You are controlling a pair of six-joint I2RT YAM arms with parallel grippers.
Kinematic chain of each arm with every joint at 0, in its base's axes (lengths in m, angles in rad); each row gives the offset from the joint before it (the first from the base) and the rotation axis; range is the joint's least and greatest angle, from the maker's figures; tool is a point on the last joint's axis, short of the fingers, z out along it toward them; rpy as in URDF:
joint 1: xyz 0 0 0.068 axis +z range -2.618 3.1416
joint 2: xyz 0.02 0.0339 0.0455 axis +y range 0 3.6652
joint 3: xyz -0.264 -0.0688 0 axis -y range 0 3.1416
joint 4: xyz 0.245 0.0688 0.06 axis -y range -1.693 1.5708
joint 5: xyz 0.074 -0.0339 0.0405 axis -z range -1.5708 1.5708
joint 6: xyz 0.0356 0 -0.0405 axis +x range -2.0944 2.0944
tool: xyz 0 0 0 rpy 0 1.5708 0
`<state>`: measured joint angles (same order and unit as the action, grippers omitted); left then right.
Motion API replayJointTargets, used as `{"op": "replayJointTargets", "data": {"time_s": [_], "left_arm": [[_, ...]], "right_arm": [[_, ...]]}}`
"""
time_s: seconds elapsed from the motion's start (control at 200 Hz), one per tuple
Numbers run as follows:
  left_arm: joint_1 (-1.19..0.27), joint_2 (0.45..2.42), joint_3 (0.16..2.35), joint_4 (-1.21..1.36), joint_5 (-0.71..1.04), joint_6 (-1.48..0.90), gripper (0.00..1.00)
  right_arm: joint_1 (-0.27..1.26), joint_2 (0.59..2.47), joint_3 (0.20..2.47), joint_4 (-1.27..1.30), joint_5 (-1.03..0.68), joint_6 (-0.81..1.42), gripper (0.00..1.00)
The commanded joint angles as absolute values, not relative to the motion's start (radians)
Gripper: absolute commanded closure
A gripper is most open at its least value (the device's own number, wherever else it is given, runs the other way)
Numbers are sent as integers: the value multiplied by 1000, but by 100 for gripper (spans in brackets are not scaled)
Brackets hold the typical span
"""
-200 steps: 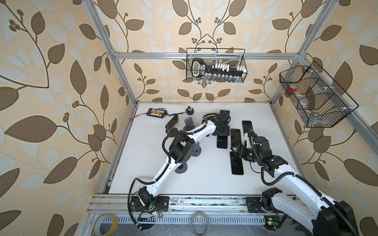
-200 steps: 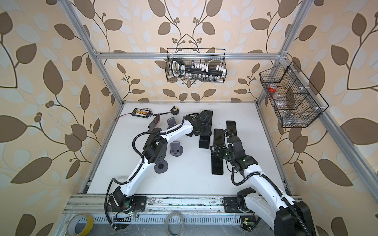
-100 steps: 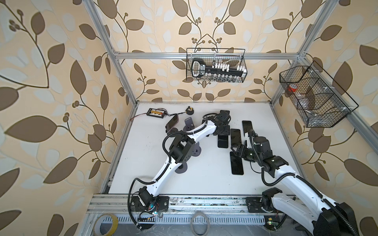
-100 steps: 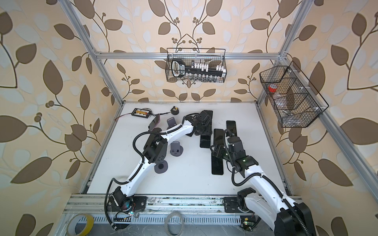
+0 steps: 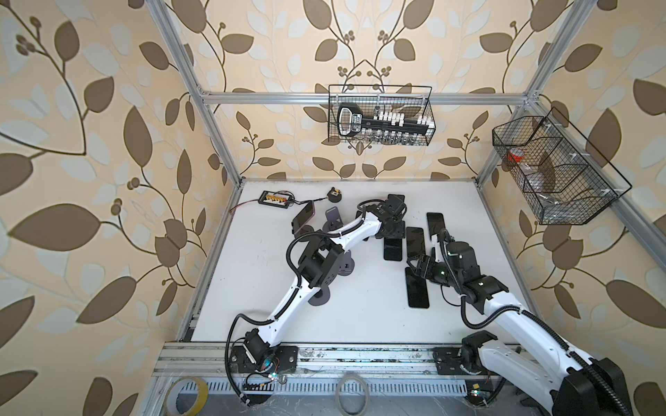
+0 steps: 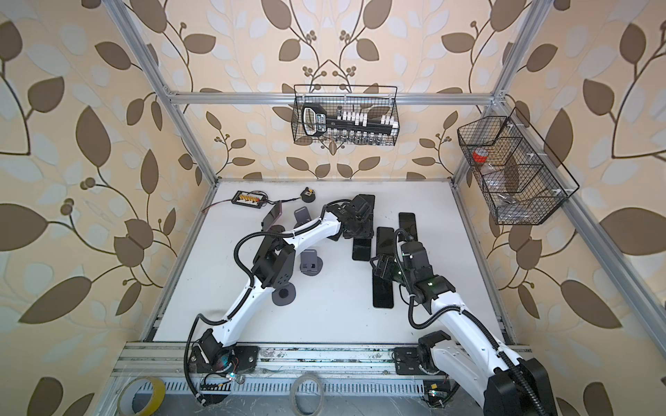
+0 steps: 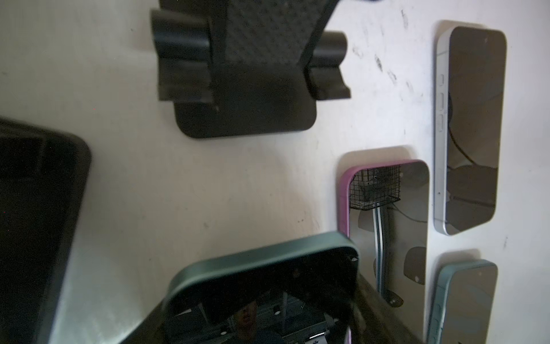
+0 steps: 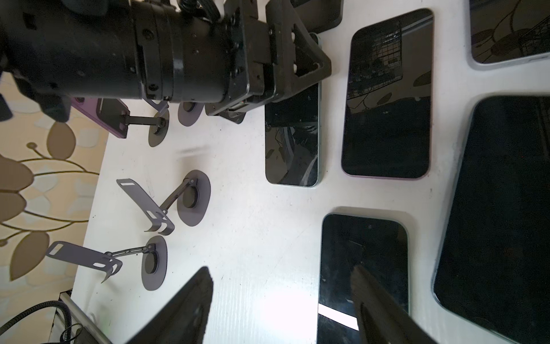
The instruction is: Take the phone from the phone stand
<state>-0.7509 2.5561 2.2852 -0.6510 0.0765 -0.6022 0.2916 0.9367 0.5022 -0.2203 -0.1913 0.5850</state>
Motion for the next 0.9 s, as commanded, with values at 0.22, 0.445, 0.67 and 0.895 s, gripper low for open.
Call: {"op": "replayJointTargets", "data": {"time_s": [0.22,0.445,0.67,0.895], "left_arm": [[-747,2542,2257,-703,45,-585,37],[-746,2525,2252,-703,26,-574,29],[-747,2516,2252,-704,19,-566,17],[-746,2507,2252,-706,15,-565,16]], "right_arm": [[287,927,491,-224,-227,604,26],[288,924,492,-226,-232,605,26],[287,921,501,-234,-247,604,26],[287,918,509,-241,-249,601,26]]}}
